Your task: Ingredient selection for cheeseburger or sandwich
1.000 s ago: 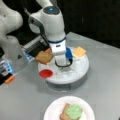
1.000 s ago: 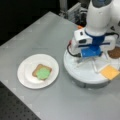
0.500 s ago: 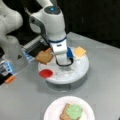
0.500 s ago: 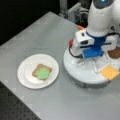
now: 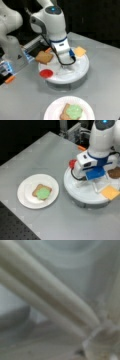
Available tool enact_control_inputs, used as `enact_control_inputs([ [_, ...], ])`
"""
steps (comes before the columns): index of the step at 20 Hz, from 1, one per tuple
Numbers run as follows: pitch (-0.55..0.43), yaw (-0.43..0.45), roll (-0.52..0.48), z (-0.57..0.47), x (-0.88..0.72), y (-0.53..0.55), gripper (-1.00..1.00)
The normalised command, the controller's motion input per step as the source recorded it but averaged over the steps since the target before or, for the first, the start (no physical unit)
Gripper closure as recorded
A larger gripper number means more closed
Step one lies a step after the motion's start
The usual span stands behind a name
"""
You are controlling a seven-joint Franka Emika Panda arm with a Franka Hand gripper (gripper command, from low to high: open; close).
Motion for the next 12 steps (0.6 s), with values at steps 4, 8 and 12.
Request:
enact_control_inputs([
  [4, -0.047, 0.266, 0.078, -0.10, -0.04, -0.02, -1.00],
  [8, -0.039, 0.220, 0.094, -0.10, -0.02, -0.03, -1.00],
  [12, -0.034, 0.195, 0.102, -0.10, -0.01, -0.01, -1.00],
])
